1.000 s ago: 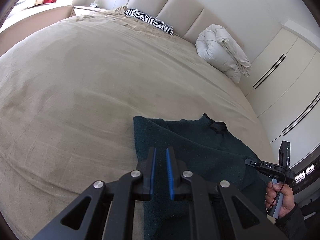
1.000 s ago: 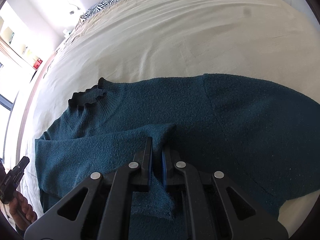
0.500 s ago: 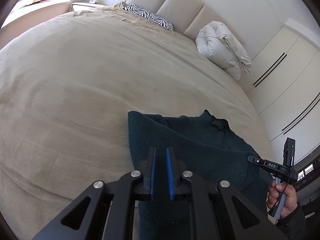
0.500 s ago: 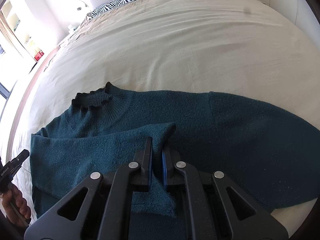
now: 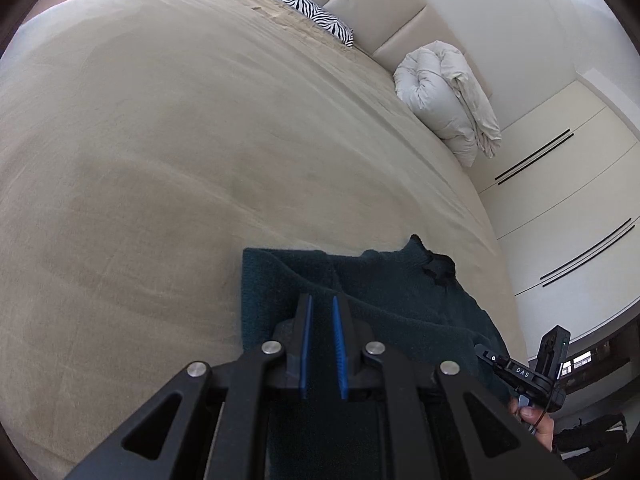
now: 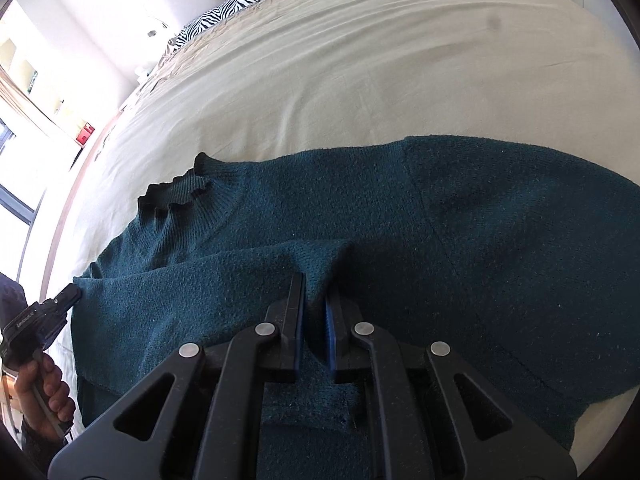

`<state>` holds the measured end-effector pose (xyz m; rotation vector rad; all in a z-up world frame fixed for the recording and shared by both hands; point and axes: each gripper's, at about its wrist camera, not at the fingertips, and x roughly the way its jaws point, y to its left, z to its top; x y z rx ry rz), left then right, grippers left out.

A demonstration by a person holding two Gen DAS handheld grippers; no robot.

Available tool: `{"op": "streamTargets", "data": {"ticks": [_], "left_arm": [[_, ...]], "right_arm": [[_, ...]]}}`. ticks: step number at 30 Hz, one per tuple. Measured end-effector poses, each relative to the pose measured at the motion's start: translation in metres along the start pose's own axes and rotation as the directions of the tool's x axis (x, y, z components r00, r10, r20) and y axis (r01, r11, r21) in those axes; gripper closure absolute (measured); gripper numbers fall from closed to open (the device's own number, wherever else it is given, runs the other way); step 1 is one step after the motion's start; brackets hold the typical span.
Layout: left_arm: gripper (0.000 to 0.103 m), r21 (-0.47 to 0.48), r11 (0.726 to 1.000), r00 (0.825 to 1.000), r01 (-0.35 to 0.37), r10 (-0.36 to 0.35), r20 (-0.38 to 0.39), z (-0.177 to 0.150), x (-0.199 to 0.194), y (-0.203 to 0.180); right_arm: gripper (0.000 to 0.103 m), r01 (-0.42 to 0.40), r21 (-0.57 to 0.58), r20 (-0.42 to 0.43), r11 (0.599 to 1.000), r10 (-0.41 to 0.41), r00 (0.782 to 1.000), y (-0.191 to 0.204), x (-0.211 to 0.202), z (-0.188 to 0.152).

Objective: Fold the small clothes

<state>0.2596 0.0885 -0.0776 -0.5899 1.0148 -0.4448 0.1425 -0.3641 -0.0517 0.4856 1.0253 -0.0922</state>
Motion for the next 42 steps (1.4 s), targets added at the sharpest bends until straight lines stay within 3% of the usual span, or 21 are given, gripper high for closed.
{"op": "streamTargets", "data": {"ticks": [1,4,8,12,21,28,32,37,40,41,42], "left_arm": [[0.099,-0.024,1.0,1.0,0.009,-0.009,-0.016,0.002,0.007,0.009],[0.099,-0.067,0.995,0.997,0.069,-0.071,-0.027,0.003,0.012,0.023],[0.1,0.002,0.998,0.997,0.055,-0.055,-0.047,-0.008,0.003,0.011],[0.1,0.006,0.997,0.996,0.077,-0.076,-0.045,-0.025,-0.009,0.014],[0.1,0.027,0.998,0.998,0.059,-0.059,0.007,-0.061,-0.043,0.012],[0.091,0.109,0.994,0.999,0.03,-0.034,0.036,-0.08,-0.064,-0.005],[0.085,0.141,0.99,1.0,-0.005,0.008,-0.025,-0.09,-0.053,-0.01],[0.085,0.096,0.995,1.0,0.007,-0.005,-0.025,-0.095,-0.052,-0.001],[0.085,0.092,0.996,1.0,-0.003,0.004,-0.016,-0.095,-0.06,-0.005],[0.081,0.096,0.995,1.0,0.0,0.001,-0.011,-0.097,-0.065,-0.007],[0.079,0.105,0.994,1.0,0.007,-0.007,-0.003,-0.098,-0.069,-0.013]], "right_arm": [[0.095,-0.012,0.008,-0.004,1.0,0.012,1.0,-0.002,0.0,0.0],[0.093,-0.056,0.043,-0.017,0.997,0.057,0.998,-0.011,-0.003,0.0],[0.09,-0.119,0.087,-0.006,0.989,0.12,0.993,-0.024,-0.01,-0.004],[0.084,-0.164,0.121,0.031,0.979,0.162,0.986,-0.035,-0.023,-0.017],[0.084,-0.186,0.153,0.041,0.971,0.182,0.983,-0.051,-0.043,-0.05],[0.084,-0.193,0.161,0.04,0.968,0.189,0.981,-0.053,-0.056,-0.071],[0.084,-0.194,0.16,0.025,0.968,0.193,0.981,-0.057,-0.062,-0.086],[0.084,-0.211,0.175,0.03,0.962,0.208,0.978,-0.066,-0.076,-0.103],[0.083,-0.215,0.19,0.083,0.958,0.202,0.976,-0.081,-0.103,-0.112],[0.077,-0.206,0.206,0.115,0.957,0.185,0.976,-0.09,-0.115,-0.115],[0.063,-0.195,0.228,0.148,0.954,0.164,0.975,-0.101,-0.127,-0.117]]}}
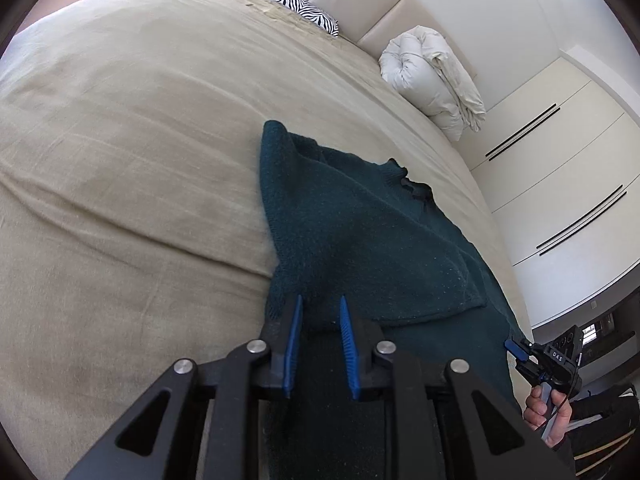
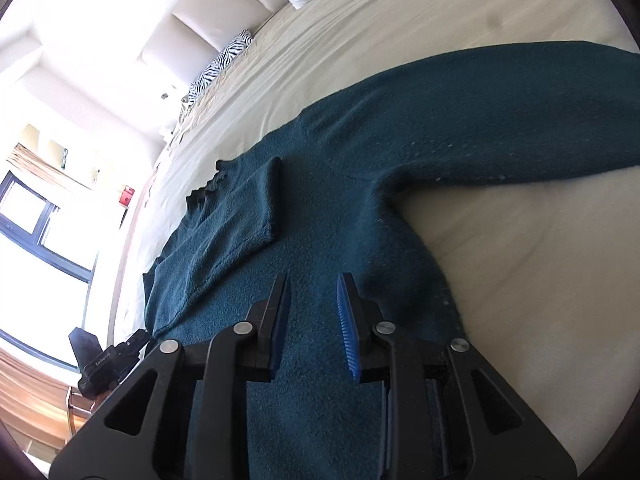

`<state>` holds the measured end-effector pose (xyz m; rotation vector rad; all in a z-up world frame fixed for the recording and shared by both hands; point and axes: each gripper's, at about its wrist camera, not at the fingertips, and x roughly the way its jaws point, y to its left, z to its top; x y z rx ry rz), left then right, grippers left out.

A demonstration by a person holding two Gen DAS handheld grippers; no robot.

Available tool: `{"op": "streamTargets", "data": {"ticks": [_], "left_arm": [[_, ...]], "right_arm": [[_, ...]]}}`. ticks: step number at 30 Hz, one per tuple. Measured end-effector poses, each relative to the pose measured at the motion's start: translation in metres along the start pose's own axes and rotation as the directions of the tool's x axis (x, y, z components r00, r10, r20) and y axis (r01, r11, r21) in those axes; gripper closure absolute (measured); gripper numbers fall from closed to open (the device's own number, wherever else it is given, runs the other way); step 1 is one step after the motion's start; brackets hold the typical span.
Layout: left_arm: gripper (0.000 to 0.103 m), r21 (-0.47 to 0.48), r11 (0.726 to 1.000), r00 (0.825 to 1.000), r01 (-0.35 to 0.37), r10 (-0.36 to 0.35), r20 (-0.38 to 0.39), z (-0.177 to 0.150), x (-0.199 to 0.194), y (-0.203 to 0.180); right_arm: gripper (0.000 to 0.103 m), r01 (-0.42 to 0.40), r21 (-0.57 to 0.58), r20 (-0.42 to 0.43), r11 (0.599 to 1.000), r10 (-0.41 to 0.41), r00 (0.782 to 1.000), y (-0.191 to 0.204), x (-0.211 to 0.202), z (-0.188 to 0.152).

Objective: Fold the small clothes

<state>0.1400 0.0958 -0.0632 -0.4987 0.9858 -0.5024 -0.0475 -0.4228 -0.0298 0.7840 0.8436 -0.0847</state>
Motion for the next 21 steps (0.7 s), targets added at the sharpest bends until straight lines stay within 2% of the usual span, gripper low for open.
{"op": "streamTargets", "data": {"ticks": [1,2,3,5,7,12,17,21], "left_arm": [[0.073,0.017,1.0,1.0,0.006,-0.007,0.01,-0.001,-0.005,-0.007],[0.062,0.044,0.999,1.0,0.007,-0.008,0.021,-0.001,-0.009,-0.017],[0.055,0.075,0.997,0.999,0.005,-0.008,0.033,-0.003,-0.012,-0.029],[0.024,0.14,0.99,0.998,-0.003,-0.006,0.061,-0.007,-0.016,-0.052],[0.014,0.186,0.982,0.997,-0.007,-0.007,0.075,-0.009,-0.017,-0.073],[0.012,0.223,0.975,0.999,0.012,-0.024,0.049,-0.022,-0.003,-0.106],[0.012,0.241,0.97,0.999,-0.017,0.006,0.047,-0.034,0.013,-0.133],[0.013,0.25,0.968,0.997,-0.037,0.02,0.071,-0.035,0.015,-0.146]], "right_arm": [[0.051,0.011,0.028,0.038,1.0,-0.012,0.999,-0.011,-0.014,0.002],[0.034,0.026,0.064,0.084,0.998,-0.031,0.996,-0.024,-0.029,0.005],[0.029,0.043,0.1,0.132,0.994,-0.056,0.99,-0.039,-0.044,0.007],[0.029,0.071,0.17,0.189,0.983,-0.103,0.976,-0.07,-0.069,0.013],[0.029,0.086,0.28,0.216,0.956,-0.15,0.965,-0.108,-0.091,0.018],[0.029,0.021,0.49,0.319,0.871,-0.201,0.926,-0.181,-0.133,0.02],[0.029,-0.056,0.58,0.381,0.813,-0.209,0.901,-0.223,-0.145,0.034],[0.032,-0.053,0.606,0.408,0.794,-0.252,0.877,-0.25,-0.15,0.054]]}}
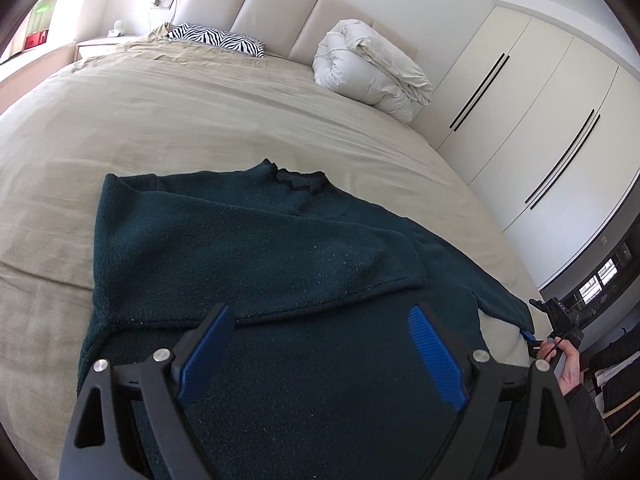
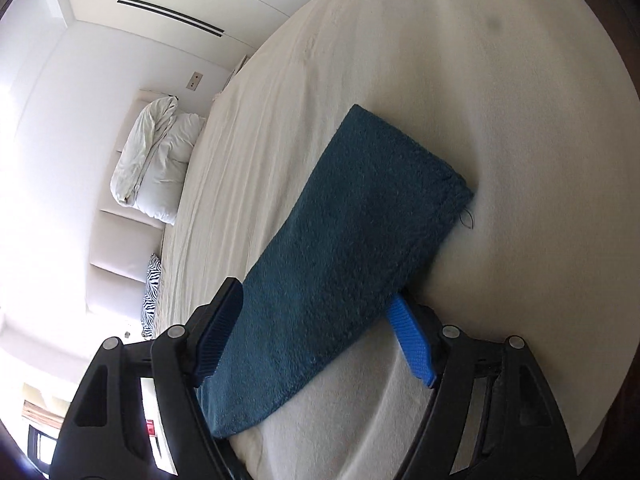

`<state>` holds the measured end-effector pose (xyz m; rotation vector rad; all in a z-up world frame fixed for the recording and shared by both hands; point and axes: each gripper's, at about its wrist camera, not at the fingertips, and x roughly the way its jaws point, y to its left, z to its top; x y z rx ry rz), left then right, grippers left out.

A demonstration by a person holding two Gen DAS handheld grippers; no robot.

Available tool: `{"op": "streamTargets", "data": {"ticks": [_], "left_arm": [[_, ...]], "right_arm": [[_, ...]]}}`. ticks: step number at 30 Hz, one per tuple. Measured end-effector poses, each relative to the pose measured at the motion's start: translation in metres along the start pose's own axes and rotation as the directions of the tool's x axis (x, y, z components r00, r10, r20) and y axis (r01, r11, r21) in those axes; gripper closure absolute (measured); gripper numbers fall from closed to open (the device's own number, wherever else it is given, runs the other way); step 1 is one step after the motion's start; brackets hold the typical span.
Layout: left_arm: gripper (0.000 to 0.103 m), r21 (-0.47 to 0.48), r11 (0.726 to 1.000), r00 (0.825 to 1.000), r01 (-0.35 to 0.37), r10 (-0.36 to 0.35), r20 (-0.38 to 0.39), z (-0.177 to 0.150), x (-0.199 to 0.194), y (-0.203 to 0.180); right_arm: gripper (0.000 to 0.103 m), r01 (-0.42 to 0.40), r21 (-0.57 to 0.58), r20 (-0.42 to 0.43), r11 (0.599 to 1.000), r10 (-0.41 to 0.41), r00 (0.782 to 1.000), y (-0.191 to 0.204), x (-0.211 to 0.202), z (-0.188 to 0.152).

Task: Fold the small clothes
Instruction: 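Grasp the other sleeve cuff with the right tool and lift it, then lay the sleeve across the sweater body and open the right tool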

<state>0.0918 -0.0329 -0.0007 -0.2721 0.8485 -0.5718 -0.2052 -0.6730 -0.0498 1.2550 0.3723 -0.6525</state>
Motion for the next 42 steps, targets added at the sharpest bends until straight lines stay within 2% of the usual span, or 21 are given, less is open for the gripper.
{"op": "streamTargets", "data": {"ticks": [1,4,5,6,9,11,13,14,16,17,19,21,22,24,27,30,33,37,40,41,42], "left_arm": [[0.014,0.004,1.0,1.0,-0.012,0.012,0.003,0.001,0.0,-0.002],[0.02,0.006,0.999,1.0,-0.031,0.031,0.001,0.005,0.002,-0.004],[0.023,0.001,0.999,0.999,-0.038,0.038,0.0,0.006,0.003,-0.004],[0.025,-0.005,0.999,0.999,-0.041,0.041,-0.002,0.007,0.004,-0.002],[0.031,-0.027,0.999,1.0,-0.025,0.025,-0.007,0.008,0.006,0.001],[0.031,-0.042,0.999,1.0,-0.007,0.006,-0.006,0.01,0.008,0.003],[0.03,-0.061,0.998,0.999,0.033,-0.033,-0.012,0.013,0.011,0.002],[0.03,-0.072,0.996,0.998,0.058,-0.059,-0.017,0.015,0.014,0.0],[0.024,-0.112,0.986,0.991,0.123,-0.128,-0.037,0.021,0.022,-0.002],[0.021,-0.144,0.977,0.985,0.156,-0.164,-0.045,0.023,0.026,-0.002],[0.018,-0.198,0.958,0.973,0.209,-0.224,-0.058,0.027,0.035,-0.002],[0.018,-0.25,0.934,0.956,0.257,-0.283,-0.075,0.028,0.046,-0.003],[0.018,-0.281,0.917,0.945,0.282,-0.316,-0.082,0.028,0.051,-0.003],[0.018,-0.352,0.876,0.919,0.33,-0.384,-0.093,0.025,0.064,-0.001],[0.018,-0.43,0.832,0.888,0.351,-0.441,-0.128,0.018,0.081,0.002],[0.017,-0.466,0.812,0.874,0.351,-0.463,-0.149,0.009,0.093,0.001],[0.016,-0.52,0.772,0.853,0.365,-0.501,-0.145,0.0,0.102,0.001],[0.013,-0.549,0.754,0.84,0.361,-0.519,-0.16,-0.008,0.111,-0.003],[0.013,-0.574,0.74,0.835,0.349,-0.525,-0.168,-0.014,0.115,-0.003],[0.015,-0.576,0.738,0.834,0.351,-0.526,-0.166,-0.014,0.116,-0.004],[0.017,-0.575,0.741,0.837,0.347,-0.521,-0.167,-0.015,0.117,-0.005]], "right_arm": [[0.034,0.003,0.004,0.016,1.0,-0.003,1.0,-0.001,0.002,0.007],[0.053,0.021,0.029,0.041,0.999,-0.022,0.999,-0.006,0.01,0.027],[0.065,0.028,0.027,0.042,0.999,-0.029,0.999,-0.005,0.014,0.032],[0.076,0.044,0.017,0.036,0.999,-0.044,0.998,-0.004,0.018,0.037],[0.092,0.086,-0.072,0.017,0.994,-0.085,0.996,0.016,0.027,0.043],[0.093,0.105,-0.196,0.03,0.975,-0.101,0.994,0.052,0.026,0.033],[0.094,0.093,-0.35,0.031,0.932,-0.088,0.996,0.1,0.02,0.01],[0.095,0.084,-0.439,0.024,0.894,-0.082,0.996,0.129,0.019,-0.008],[0.095,0.034,-0.617,-0.012,0.787,-0.053,0.999,0.184,0.016,-0.059],[0.095,0.002,-0.7,-0.039,0.714,-0.041,0.998,0.21,0.014,-0.089],[0.095,-0.045,-0.846,-0.078,0.532,-0.04,0.996,0.251,0.01,-0.162],[0.095,-0.083,-0.932,-0.11,0.352,-0.057,0.992,0.271,0.011,-0.237],[0.095,-0.096,-0.955,-0.12,0.282,-0.068,0.99,0.276,0.013,-0.268],[0.095,-0.113,-0.978,-0.133,0.177,-0.107,0.985,0.276,0.022,-0.322],[0.095,-0.137,-0.987,-0.149,0.079,-0.171,0.974,0.268,0.04,-0.372],[0.091,-0.166,-0.985,-0.17,0.038,-0.242,0.955,0.251,0.045,-0.404],[0.088,-0.195,-0.98,-0.197,0.037,-0.278,0.94,0.222,0.035,-0.424],[0.082,-0.214,-0.976,-0.217,0.041,-0.269,0.938,0.21,0.026,-0.425],[0.065,-0.243,-0.967,-0.256,0.079,-0.273,0.928,0.198,0.011,-0.419],[0.048,-0.247,-0.964,-0.265,0.099,-0.273,0.925,0.194,0.006,-0.414],[0.043,-0.244,-0.962,-0.27,0.125,-0.266,0.925,0.191,0.0,-0.408]]}}
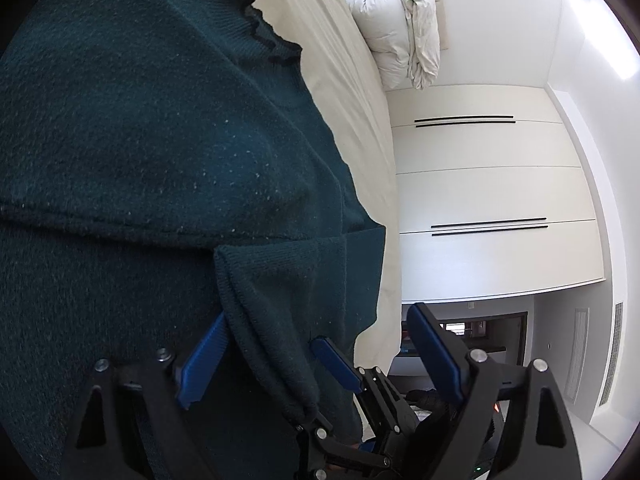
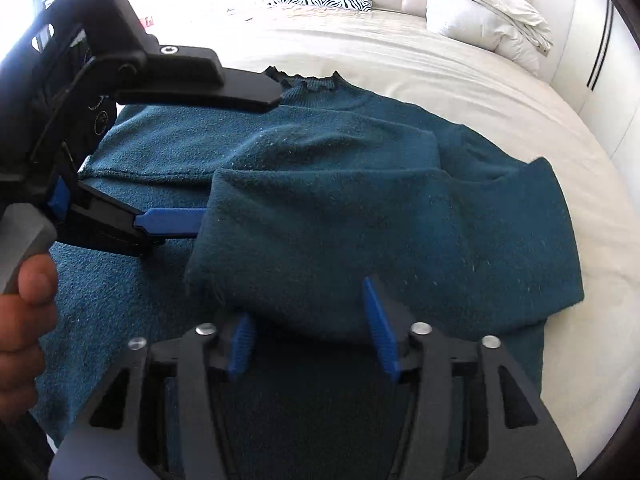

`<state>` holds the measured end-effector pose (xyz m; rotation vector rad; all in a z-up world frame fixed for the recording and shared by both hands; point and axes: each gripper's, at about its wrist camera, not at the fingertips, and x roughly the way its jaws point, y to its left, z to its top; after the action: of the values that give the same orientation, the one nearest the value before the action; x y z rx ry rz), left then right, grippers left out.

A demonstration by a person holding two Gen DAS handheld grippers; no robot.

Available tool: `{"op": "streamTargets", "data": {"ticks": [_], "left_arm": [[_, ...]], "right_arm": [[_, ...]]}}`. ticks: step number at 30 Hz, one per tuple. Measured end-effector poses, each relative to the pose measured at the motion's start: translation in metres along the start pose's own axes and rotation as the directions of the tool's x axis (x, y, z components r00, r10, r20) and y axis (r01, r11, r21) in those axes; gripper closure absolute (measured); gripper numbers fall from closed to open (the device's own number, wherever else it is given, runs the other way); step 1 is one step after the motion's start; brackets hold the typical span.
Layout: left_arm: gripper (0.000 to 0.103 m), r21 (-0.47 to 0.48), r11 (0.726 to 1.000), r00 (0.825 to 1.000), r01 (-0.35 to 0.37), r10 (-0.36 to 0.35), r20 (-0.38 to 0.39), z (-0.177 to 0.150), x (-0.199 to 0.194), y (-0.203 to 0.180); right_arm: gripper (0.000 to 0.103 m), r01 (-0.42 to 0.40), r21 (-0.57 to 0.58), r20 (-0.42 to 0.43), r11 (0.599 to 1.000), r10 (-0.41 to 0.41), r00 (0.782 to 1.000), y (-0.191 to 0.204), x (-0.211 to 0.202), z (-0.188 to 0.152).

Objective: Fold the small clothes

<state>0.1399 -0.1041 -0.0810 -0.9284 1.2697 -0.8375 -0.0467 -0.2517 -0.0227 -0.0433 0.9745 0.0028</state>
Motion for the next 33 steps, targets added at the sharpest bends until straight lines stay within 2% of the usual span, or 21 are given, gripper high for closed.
{"op": "streamTargets", "data": {"ticks": [3,5,7,10,12,15,19,23,26,30,33], "left_arm": [[0.049,-0.011,1.0,0.999,-0.024,0.024,-0.026,0.0,0.009,0.001],[0.098,-0.017,0.998,0.997,-0.055,0.054,-0.054,0.002,0.017,0.002],[0.095,0.021,0.997,0.996,-0.075,0.076,-0.051,0.003,0.017,-0.005],[0.095,0.136,0.987,0.995,-0.091,0.095,-0.027,0.009,0.006,-0.037],[0.095,0.205,0.974,0.995,-0.095,0.097,0.0,0.016,-0.007,-0.06],[0.095,0.285,0.951,0.993,-0.121,0.111,0.051,0.03,-0.036,-0.086],[0.095,0.321,0.934,0.986,-0.155,0.127,0.107,0.054,-0.075,-0.093],[0.095,0.305,0.925,0.969,-0.228,0.186,0.16,0.075,-0.106,-0.075],[0.095,0.249,0.929,0.956,-0.275,0.239,0.168,0.087,-0.119,-0.044],[0.095,0.182,0.931,0.943,-0.317,0.289,0.167,0.096,-0.126,-0.005],[0.095,0.153,0.932,0.939,-0.327,0.303,0.16,0.098,-0.121,0.013]], "right_arm": [[0.043,-0.061,0.113,0.006,0.992,0.061,0.998,-0.025,-0.017,-0.015],[0.043,-0.108,0.214,0.012,0.971,0.108,0.994,-0.046,-0.025,-0.024],[0.043,-0.168,0.299,0.043,0.939,0.162,0.986,-0.067,-0.033,-0.031],[0.043,-0.234,0.407,0.065,0.883,0.227,0.972,-0.096,-0.032,-0.042],[0.043,-0.277,0.48,0.084,0.833,0.27,0.959,-0.097,-0.034,-0.055],[0.043,-0.351,0.572,0.15,0.742,0.326,0.933,-0.122,-0.028,-0.071],[0.043,-0.4,0.648,0.21,0.648,0.353,0.912,-0.141,-0.02,-0.08],[0.043,-0.402,0.667,0.221,0.627,0.349,0.911,-0.148,-0.017,-0.083],[0.043,-0.397,0.669,0.22,0.628,0.343,0.913,-0.148,-0.02,-0.086],[0.043,-0.389,0.671,0.215,0.632,0.336,0.917,-0.146,-0.021,-0.085],[0.043,-0.382,0.671,0.207,0.635,0.334,0.919,-0.147,-0.021,-0.083]]}}
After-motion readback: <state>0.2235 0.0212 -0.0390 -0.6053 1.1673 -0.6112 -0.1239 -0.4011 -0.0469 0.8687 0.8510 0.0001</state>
